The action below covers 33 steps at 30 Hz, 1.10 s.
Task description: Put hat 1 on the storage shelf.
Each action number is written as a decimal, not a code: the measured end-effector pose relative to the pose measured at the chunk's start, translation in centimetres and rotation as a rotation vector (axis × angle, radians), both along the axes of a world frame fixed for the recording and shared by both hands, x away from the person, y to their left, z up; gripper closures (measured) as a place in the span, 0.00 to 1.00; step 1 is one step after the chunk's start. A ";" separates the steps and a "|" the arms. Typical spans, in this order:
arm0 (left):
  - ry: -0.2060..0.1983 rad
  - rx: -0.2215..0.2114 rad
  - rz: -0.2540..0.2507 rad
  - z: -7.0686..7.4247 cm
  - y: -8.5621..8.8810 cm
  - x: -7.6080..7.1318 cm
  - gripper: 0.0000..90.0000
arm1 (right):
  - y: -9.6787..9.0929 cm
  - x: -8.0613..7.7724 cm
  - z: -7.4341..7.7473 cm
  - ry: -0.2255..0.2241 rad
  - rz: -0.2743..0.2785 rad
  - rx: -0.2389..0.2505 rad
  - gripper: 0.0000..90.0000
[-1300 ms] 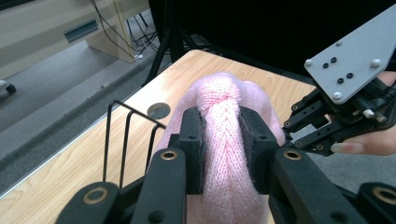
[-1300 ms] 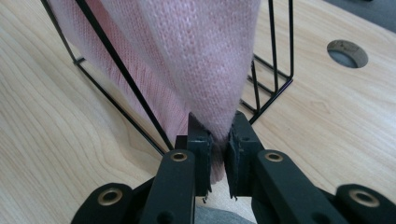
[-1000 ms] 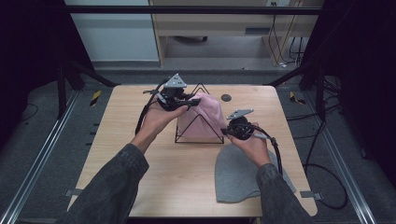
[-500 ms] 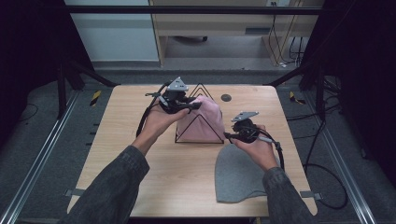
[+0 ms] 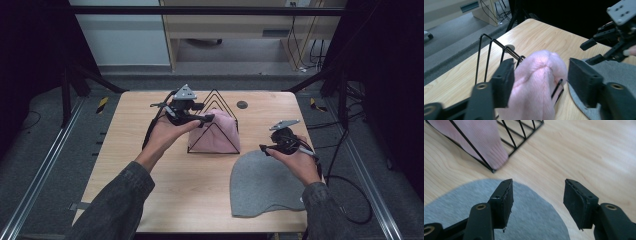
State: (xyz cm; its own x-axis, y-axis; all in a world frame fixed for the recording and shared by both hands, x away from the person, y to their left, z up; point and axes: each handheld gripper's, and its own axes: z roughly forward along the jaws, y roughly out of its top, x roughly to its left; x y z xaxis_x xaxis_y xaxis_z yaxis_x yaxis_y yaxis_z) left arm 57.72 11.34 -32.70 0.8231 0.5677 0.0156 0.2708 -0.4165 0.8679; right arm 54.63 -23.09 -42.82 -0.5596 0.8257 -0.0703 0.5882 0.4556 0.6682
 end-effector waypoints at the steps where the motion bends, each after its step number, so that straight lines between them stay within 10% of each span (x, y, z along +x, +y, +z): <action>1: 0.004 -0.001 0.000 0.1 0.2 -0.1 0.38 | -0.4 0.1 -0.3 0.015 -0.009 0.003 0.46; 17: 0.072 0.071 -0.006 -2.3 3.1 -3.9 0.11 | -2.7 0.9 -4.0 0.158 -0.071 -0.019 0.48; 33: 0.115 0.102 -0.019 -4.4 4.1 -4.8 0.10 | -2.9 1.1 -5.0 0.200 -0.069 -0.037 0.48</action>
State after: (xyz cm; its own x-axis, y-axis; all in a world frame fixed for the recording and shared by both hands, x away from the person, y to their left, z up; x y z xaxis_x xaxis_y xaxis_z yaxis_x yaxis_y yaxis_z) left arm 52.94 15.43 -37.12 0.8331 0.5526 -0.0229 0.3576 -0.5067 0.7844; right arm 55.73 -25.95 -47.80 -0.5076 0.8615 0.0059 0.7382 0.4314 0.5186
